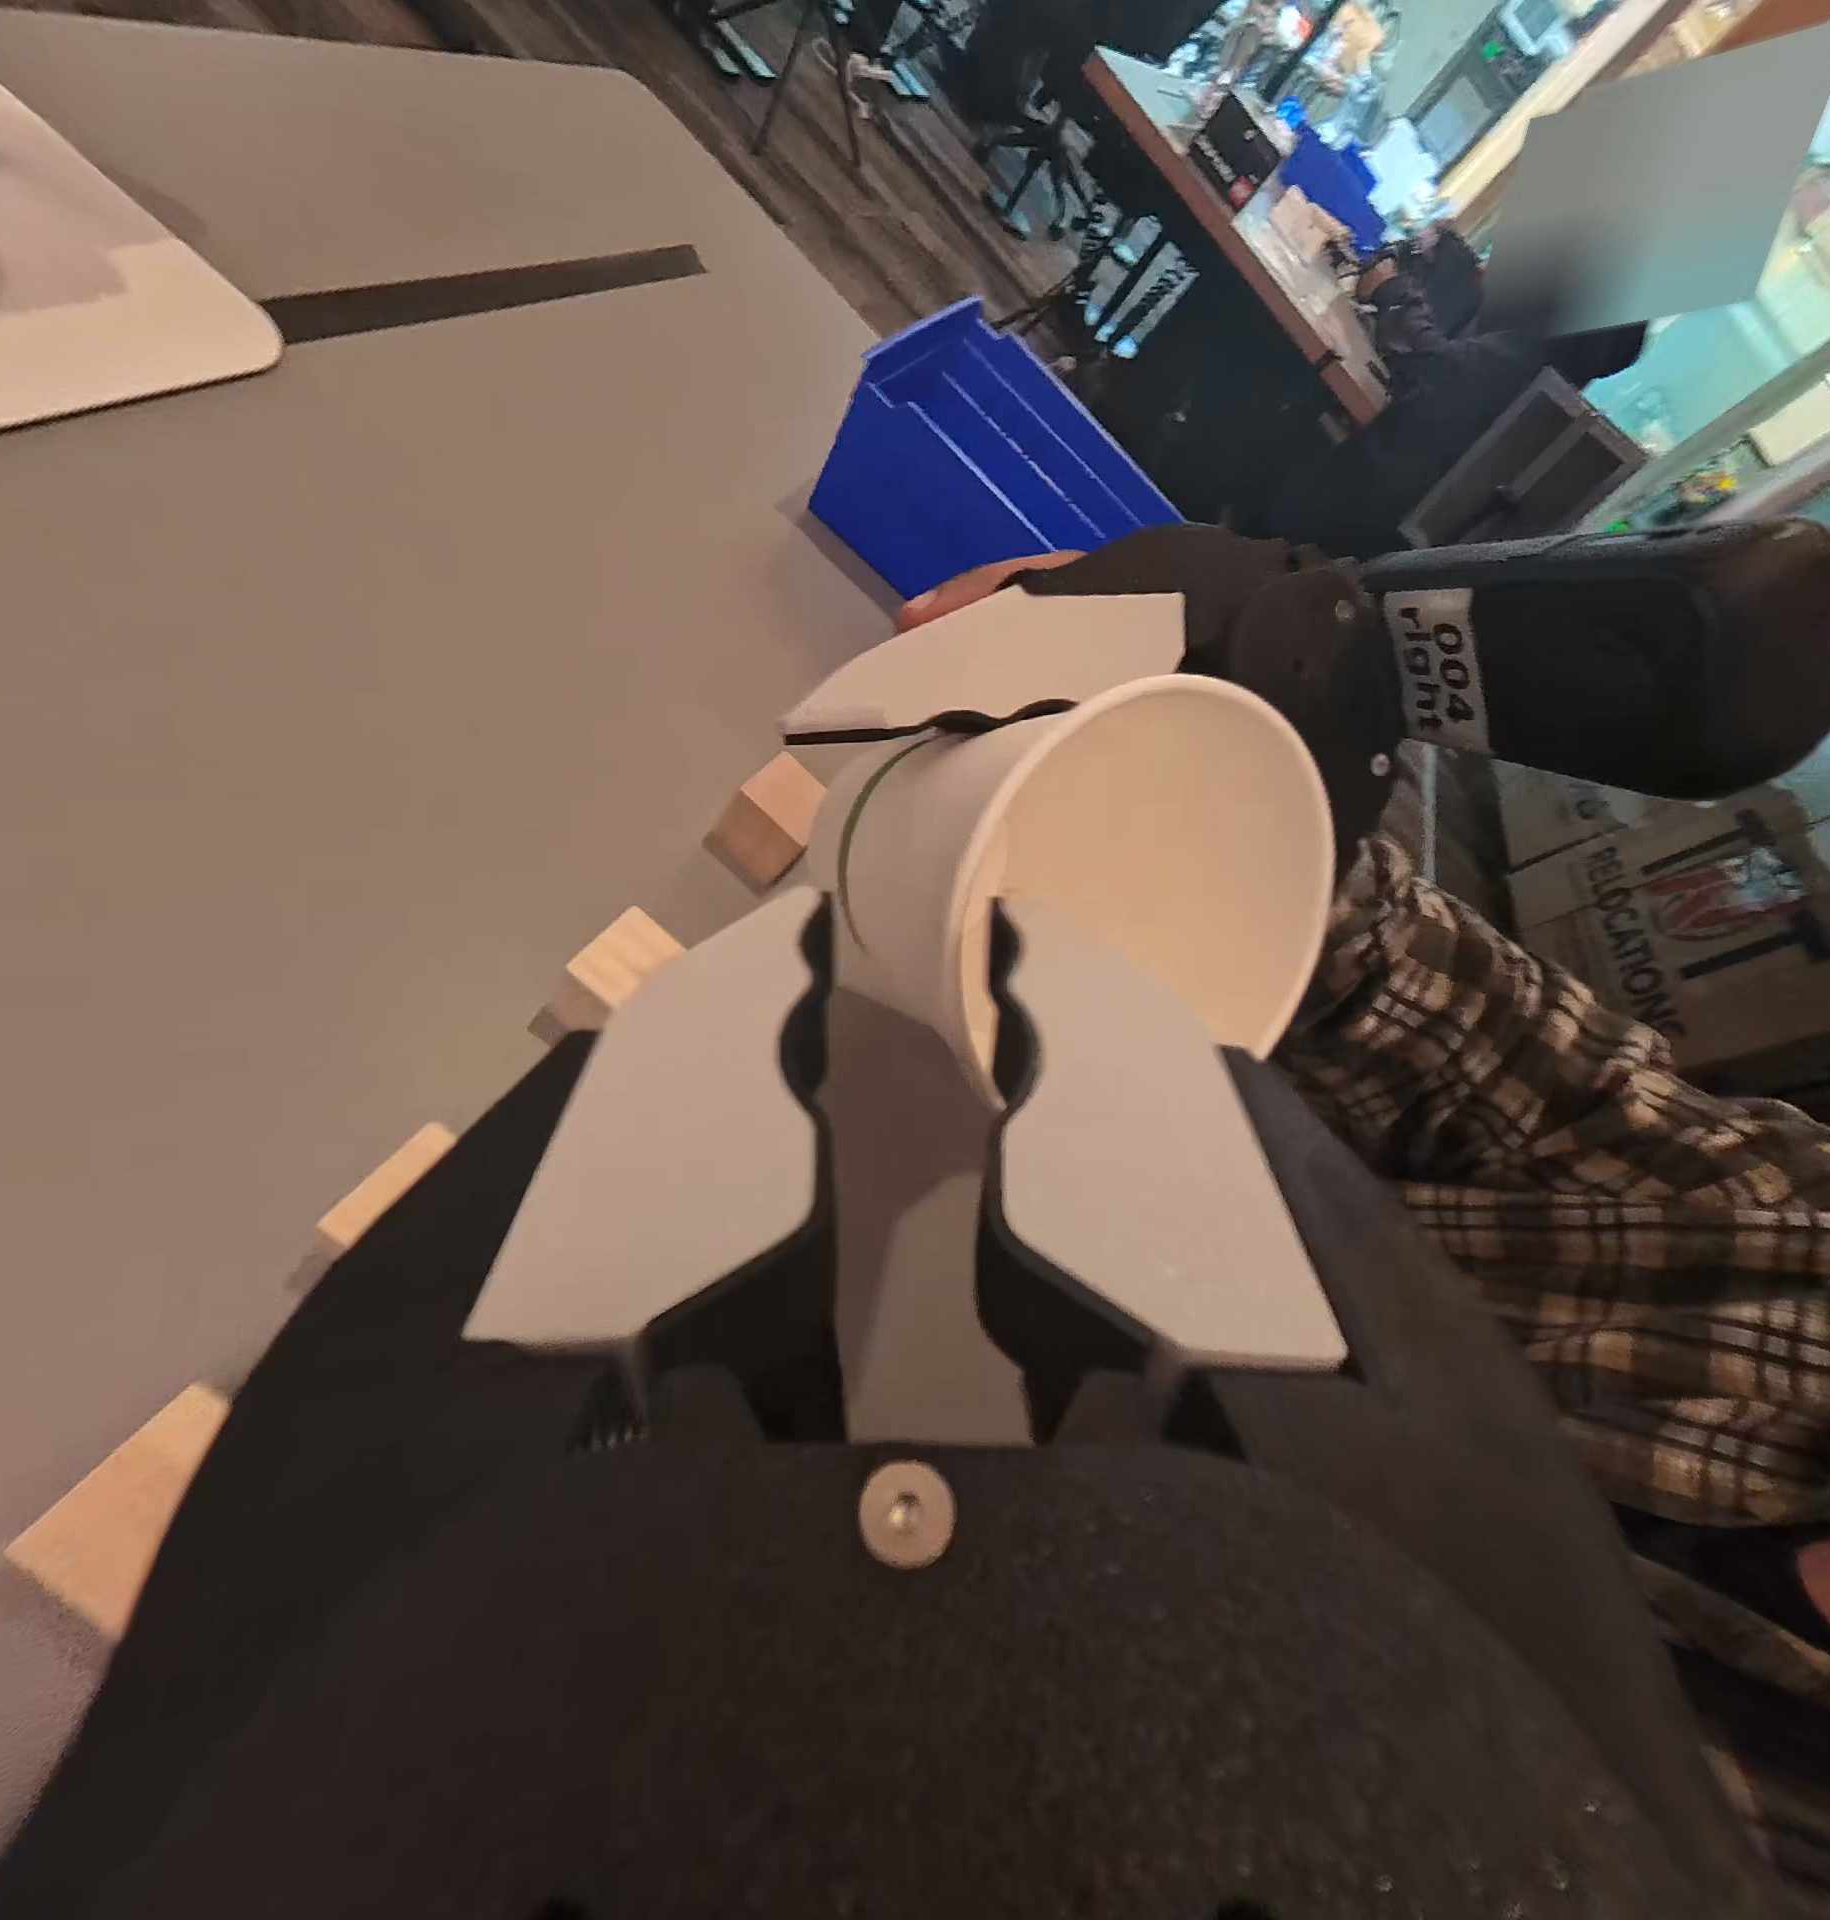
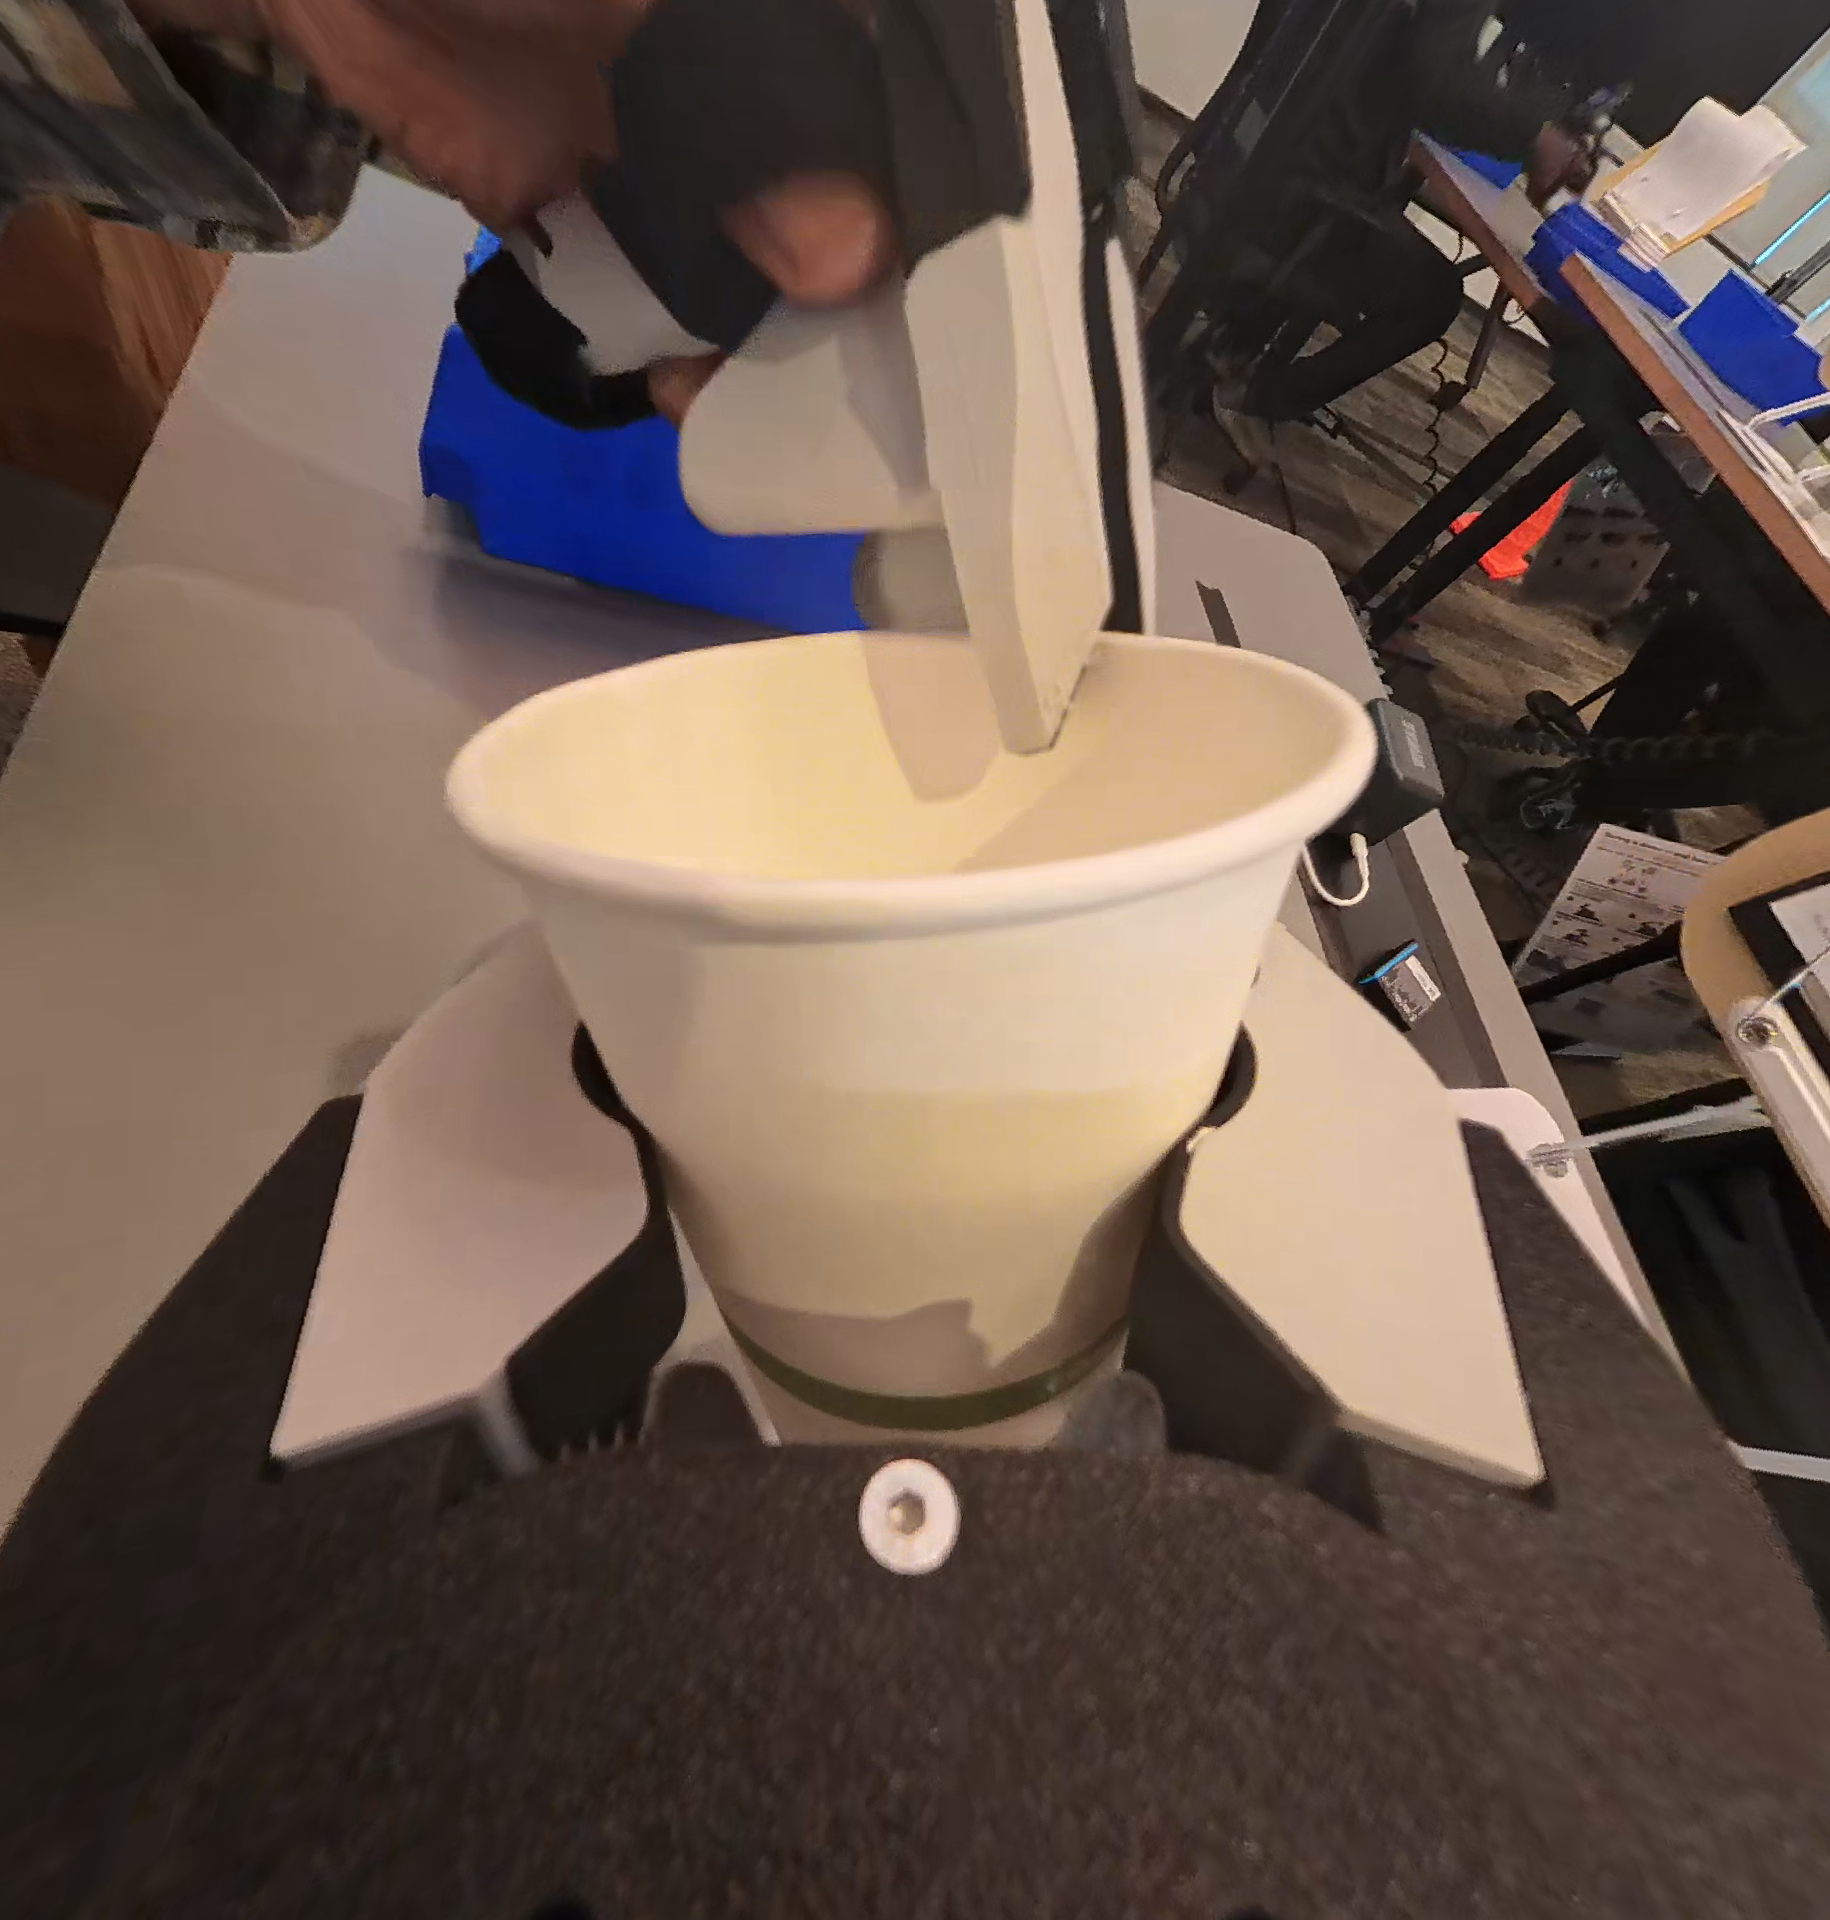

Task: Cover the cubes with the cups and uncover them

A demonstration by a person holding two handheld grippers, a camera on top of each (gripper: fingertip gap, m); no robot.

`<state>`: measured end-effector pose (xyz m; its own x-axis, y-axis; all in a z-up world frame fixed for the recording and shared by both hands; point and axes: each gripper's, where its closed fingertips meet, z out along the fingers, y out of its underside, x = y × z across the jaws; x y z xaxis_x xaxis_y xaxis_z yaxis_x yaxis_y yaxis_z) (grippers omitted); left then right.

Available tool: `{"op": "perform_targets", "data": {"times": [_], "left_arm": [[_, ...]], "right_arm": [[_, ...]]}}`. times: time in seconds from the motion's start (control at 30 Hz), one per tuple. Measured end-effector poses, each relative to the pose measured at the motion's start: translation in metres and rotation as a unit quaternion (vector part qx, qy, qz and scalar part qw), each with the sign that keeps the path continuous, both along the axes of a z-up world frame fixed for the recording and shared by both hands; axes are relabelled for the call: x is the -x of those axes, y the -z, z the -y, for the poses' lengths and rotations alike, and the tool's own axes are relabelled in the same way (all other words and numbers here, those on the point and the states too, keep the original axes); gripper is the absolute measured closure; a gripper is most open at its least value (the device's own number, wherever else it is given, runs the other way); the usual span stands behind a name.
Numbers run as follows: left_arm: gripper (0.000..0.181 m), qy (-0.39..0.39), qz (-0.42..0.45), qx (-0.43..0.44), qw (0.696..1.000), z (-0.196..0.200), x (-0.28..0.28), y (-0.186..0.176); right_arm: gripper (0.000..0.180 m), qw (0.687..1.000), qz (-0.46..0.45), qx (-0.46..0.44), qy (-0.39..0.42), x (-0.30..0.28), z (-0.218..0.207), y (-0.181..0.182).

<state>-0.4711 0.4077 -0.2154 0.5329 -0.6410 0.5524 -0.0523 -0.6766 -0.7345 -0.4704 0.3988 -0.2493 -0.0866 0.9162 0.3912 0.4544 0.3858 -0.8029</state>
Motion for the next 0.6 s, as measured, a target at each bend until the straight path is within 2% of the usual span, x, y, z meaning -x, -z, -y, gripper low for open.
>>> {"op": "perform_targets", "data": {"times": [0.03, 0.2, 0.3, 0.43, 0.5, 0.6], "left_arm": [[0.172, 0.014, 0.014, 0.002, 1.0, 0.003, -0.002, -0.001], [0.178, 0.014, 0.01, -0.019, 1.0, 0.003, 0.003, 0.002], [0.178, 0.012, 0.051, -0.023, 0.998, 0.006, 0.009, -0.006], [0.178, 0.012, 0.131, -0.018, 0.991, 0.009, 0.018, -0.017], [0.179, 0.008, 0.164, -0.02, 0.986, 0.009, 0.022, -0.02], [0.179, 0.009, 0.186, -0.03, 0.982, 0.011, 0.022, -0.02]], "right_arm": [[0.069, 1.0, 0.002, -0.005, 0.003, 0.001, -0.001, 0.0], [0.068, 1.0, -0.022, -0.004, -0.001, 0.006, 0.003, -0.011], [0.059, 0.999, -0.04, 0.015, -0.004, 0.002, 0.005, -0.017], [0.048, 0.986, -0.113, 0.12, -0.006, -0.01, 0.004, -0.026], [0.042, 0.97, -0.162, 0.181, -0.011, -0.017, 0.001, -0.029], [0.044, 0.933, -0.229, 0.274, -0.031, -0.027, 0.001, -0.033]]}}
